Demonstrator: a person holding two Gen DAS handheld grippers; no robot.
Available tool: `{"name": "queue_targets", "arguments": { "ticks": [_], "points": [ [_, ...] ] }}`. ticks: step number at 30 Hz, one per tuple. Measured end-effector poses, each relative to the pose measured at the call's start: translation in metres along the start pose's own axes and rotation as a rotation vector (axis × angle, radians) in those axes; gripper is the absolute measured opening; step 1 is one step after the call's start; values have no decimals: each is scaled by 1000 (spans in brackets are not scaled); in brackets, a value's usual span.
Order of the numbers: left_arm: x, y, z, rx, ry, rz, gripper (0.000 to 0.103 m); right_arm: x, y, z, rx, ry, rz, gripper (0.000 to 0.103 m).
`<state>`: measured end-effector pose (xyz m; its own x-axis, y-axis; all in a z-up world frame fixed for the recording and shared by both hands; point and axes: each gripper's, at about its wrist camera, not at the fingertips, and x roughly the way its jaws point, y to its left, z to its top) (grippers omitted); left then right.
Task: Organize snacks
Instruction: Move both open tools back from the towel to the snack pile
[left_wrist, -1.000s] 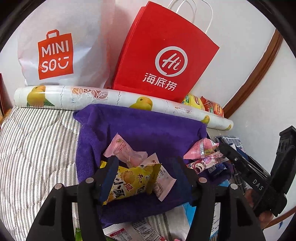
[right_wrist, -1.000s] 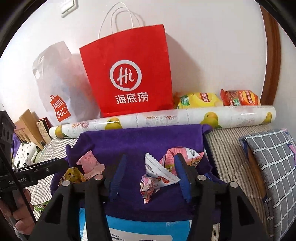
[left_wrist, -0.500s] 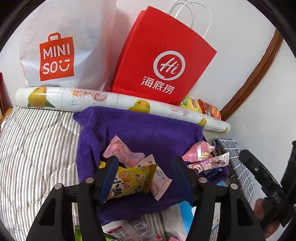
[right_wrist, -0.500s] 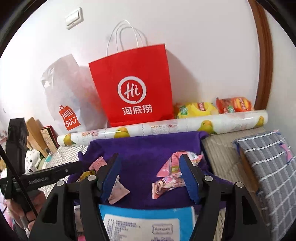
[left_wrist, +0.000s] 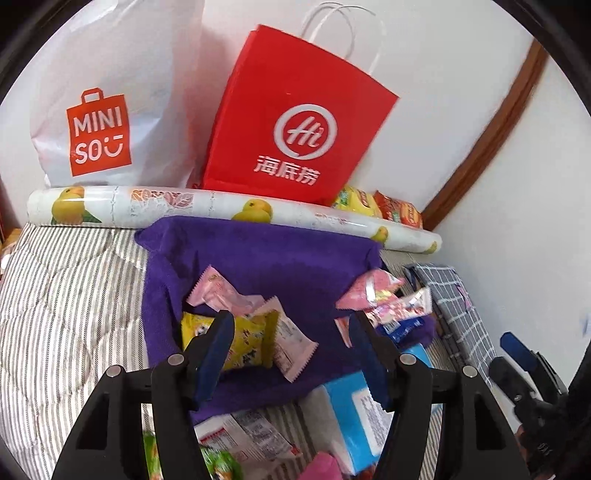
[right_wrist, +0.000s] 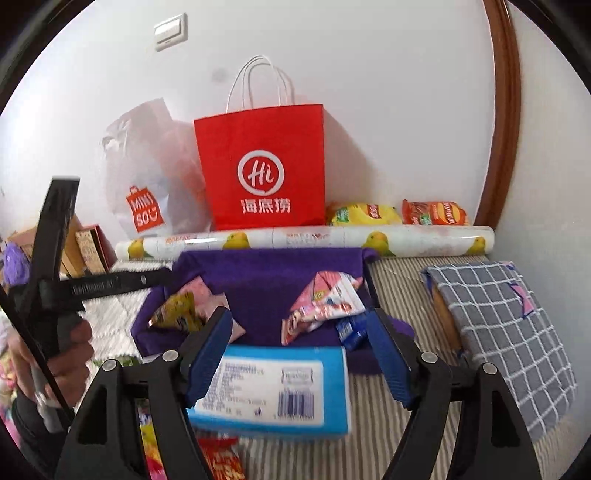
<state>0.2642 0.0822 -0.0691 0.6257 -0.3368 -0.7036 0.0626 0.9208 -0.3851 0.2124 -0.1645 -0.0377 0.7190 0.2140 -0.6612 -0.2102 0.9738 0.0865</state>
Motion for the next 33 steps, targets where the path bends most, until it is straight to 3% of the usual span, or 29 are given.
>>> {"name": "queue_targets", "arguments": {
  "ticks": [11, 20, 33],
  "points": [
    [-26, -11, -40, 100, 46, -9, 63, -10, 12, -45, 51, 81, 37, 75],
    [-40, 1, -64, 113, 55, 16, 63, -6, 34, -91, 66, 149, 107, 75],
    [-47, 19, -82, 92, 61, 31, 64, 12, 66, -118, 45, 220, 175, 75]
  ]
}}
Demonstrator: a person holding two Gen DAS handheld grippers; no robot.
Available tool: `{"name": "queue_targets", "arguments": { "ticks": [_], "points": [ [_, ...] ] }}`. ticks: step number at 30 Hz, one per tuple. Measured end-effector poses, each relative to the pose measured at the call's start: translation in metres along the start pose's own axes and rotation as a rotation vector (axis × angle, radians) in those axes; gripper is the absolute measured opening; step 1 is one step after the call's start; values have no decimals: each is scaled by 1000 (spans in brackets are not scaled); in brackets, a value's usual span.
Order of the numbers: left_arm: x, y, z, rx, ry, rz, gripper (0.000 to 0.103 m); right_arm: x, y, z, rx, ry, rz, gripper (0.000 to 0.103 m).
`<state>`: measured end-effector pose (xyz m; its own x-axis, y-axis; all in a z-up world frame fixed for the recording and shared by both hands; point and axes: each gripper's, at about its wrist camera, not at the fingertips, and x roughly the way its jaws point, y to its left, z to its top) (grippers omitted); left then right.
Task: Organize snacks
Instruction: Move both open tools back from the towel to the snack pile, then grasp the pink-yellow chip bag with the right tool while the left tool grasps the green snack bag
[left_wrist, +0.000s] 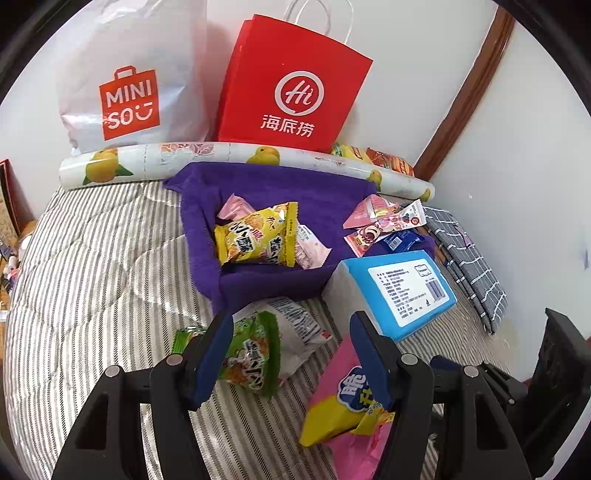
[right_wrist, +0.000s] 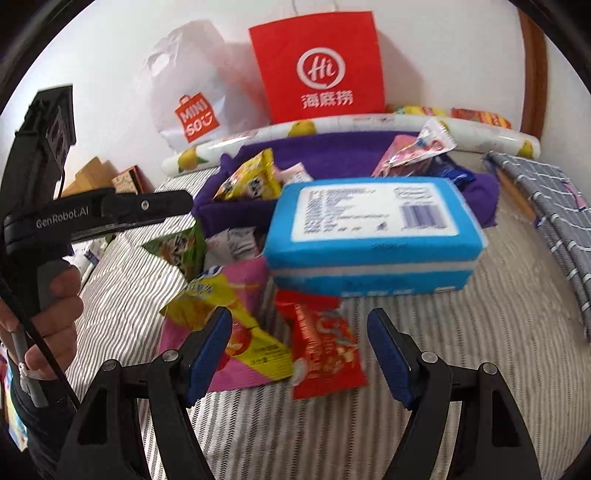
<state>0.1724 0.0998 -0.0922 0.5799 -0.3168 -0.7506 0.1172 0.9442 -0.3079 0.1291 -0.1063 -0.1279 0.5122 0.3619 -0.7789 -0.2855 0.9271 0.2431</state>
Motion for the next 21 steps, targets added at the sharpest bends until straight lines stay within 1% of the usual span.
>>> {"name": "queue_targets", "arguments": {
  "ticks": [4, 7, 11, 13, 16, 21],
  "points": [
    [-3, 5, -3, -13, -2, 9, 64, 13, 12, -3, -34, 38, -8, 75],
    [-5, 9, -6, -20, -5, 24, 64, 14, 19, -5, -56, 22, -16, 75],
    [-8, 13, -7, -36, -9, 29, 64, 14, 23, -7, -52, 30, 13, 76],
    [-10, 15, -8, -40, -13, 33, 64, 15, 27, -6, -65, 25, 5, 76],
    [-12, 16, -10, -44, -14, 40, 64, 17, 30, -5, -65, 26, 11, 81],
    [-15, 20, -14, -48, -11, 56, 64, 19, 37, -8, -110, 12, -18, 81]
  ]
}}
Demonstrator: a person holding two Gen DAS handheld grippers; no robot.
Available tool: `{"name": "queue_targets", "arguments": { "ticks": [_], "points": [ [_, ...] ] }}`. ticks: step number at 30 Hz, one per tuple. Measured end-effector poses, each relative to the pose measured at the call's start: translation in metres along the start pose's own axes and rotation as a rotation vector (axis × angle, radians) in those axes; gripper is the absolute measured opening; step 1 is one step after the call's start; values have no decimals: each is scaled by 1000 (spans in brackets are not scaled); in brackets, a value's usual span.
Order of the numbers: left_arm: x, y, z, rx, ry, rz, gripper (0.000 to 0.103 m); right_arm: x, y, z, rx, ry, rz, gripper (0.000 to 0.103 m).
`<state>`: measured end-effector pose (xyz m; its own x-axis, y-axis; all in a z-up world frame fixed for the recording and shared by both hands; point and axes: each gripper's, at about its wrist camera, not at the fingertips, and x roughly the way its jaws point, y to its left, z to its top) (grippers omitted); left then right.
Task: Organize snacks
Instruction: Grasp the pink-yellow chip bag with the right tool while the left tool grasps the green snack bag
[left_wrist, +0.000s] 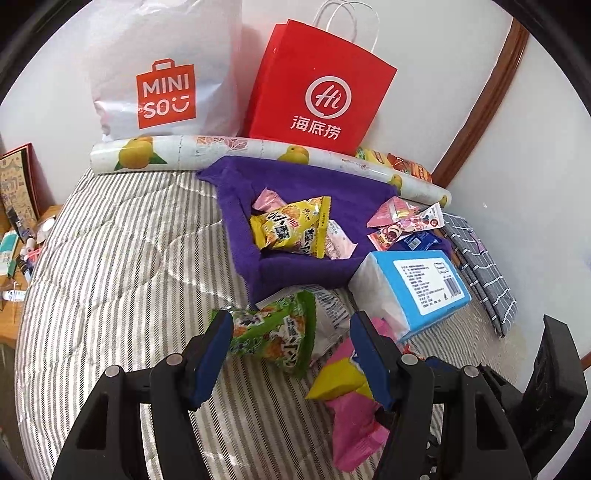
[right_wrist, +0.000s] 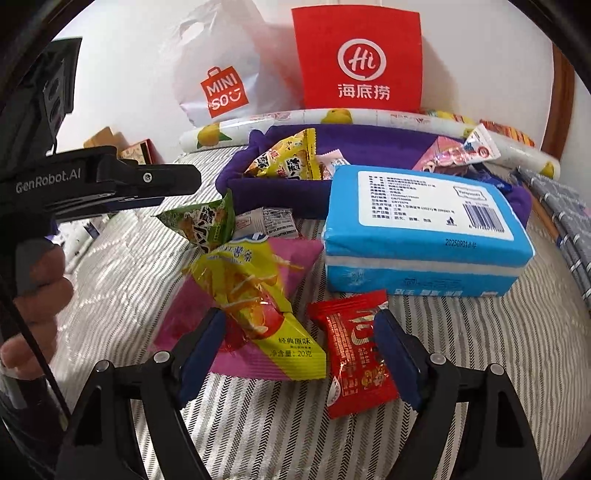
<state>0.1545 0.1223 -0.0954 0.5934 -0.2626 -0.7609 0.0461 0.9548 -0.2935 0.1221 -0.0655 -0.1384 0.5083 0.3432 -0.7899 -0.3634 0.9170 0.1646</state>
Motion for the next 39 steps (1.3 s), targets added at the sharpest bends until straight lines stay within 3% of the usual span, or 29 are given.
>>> {"name": "queue_targets", "arguments": {
  "ticks": [1, 3, 5, 8, 10, 12, 13, 20, 25, 32, 39],
  "points": [
    [0, 2, -2, -3, 3, 3, 64, -1, 1, -1, -10, -4, -4, 78],
    [-1, 3, -4, -5, 8, 11, 64, -5, 1, -3, -27, -24, -2, 54],
    [-2, 6, -6, -10, 10, 19, 64, -8, 0, -4, -29, -21, 14, 50],
    [-5, 9, -9, -22, 9, 15, 64, -11, -1, -3, -20, -11, 36, 50],
    [-7, 11, -11, -34, 8, 13, 64, -12, -2, 1, -2, -6, 74, 61],
    [-10, 14, -12, -40, 4, 17, 64, -12, -2, 7, 24, -8, 111, 78],
    [-12, 15, -12, -43, 1, 21, 64, -11, -3, 11, 38, -16, 124, 79],
    [-21, 25, -13, -54, -9, 47, 64, 11, 7, 27, 110, 46, 175, 80],
    [-22, 33, -15, -60, -11, 48, 64, 30, 24, 25, 76, 91, 137, 80],
    [-12, 41, -16, -83, 4, 22, 64, 28, 20, 22, 90, 75, 149, 74],
    [-6, 46, -15, -94, 4, 1, 64, -7, 26, 26, 49, 13, 175, 72]
  ]
}}
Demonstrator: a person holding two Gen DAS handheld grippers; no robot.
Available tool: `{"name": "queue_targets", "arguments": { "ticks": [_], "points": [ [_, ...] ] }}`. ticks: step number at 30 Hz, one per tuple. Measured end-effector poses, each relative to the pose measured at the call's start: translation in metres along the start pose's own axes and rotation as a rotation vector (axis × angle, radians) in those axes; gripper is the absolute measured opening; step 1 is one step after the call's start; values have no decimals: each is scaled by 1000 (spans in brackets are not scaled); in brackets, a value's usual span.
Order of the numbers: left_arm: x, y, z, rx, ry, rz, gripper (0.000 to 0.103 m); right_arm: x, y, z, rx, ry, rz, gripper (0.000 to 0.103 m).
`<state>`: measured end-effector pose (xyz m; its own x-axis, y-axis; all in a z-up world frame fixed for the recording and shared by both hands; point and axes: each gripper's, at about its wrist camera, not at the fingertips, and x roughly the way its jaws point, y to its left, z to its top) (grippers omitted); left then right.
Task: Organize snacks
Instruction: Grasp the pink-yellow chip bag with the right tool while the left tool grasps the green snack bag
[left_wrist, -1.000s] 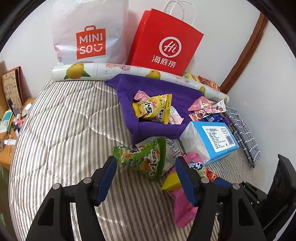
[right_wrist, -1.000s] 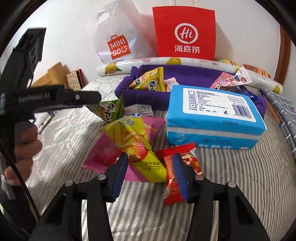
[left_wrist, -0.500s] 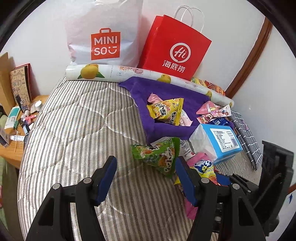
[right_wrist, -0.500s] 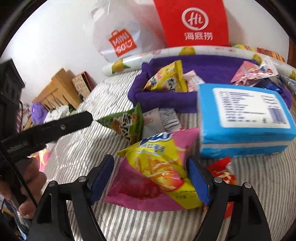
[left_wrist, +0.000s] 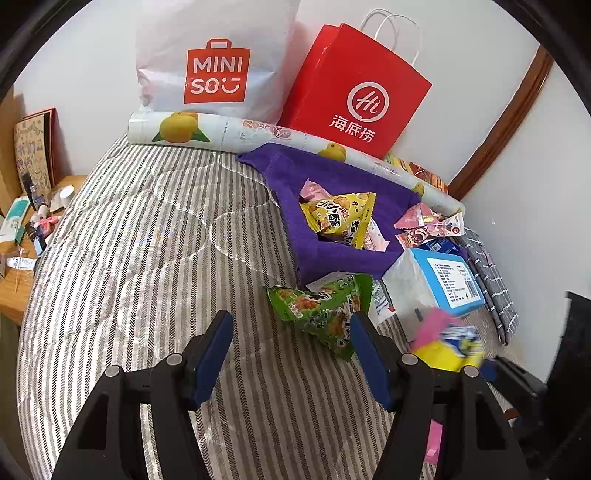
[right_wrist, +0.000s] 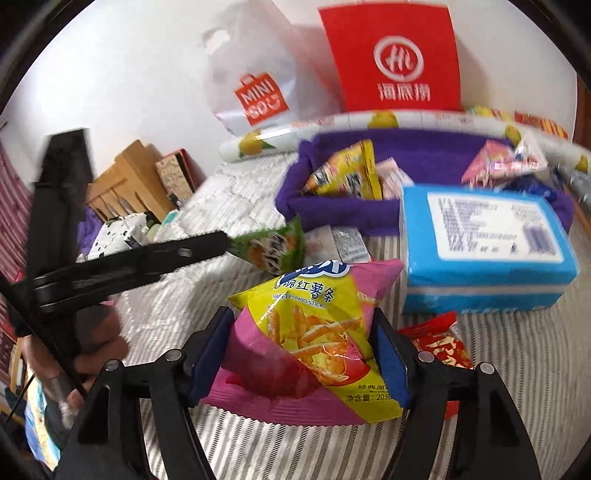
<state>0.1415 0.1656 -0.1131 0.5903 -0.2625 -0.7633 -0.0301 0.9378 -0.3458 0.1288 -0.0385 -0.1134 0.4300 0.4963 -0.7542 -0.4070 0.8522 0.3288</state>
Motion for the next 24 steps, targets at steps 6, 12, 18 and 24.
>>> {"name": "queue_targets", "arguments": {
  "ticks": [6, 12, 18, 24],
  "points": [
    [5, 1, 0, 7, 11, -7, 64, -25, 8, -1, -67, -63, -28, 72],
    [15, -9, -1, 34, 27, -24, 64, -51, 0, -8, -89, -121, -48, 72],
    [30, -21, -1, 42, 63, -45, 64, -67, -25, -15, -40, -150, -86, 72],
    [42, -34, -4, 66, 84, -28, 64, -70, -50, -22, 17, -138, -105, 72]
  ]
}}
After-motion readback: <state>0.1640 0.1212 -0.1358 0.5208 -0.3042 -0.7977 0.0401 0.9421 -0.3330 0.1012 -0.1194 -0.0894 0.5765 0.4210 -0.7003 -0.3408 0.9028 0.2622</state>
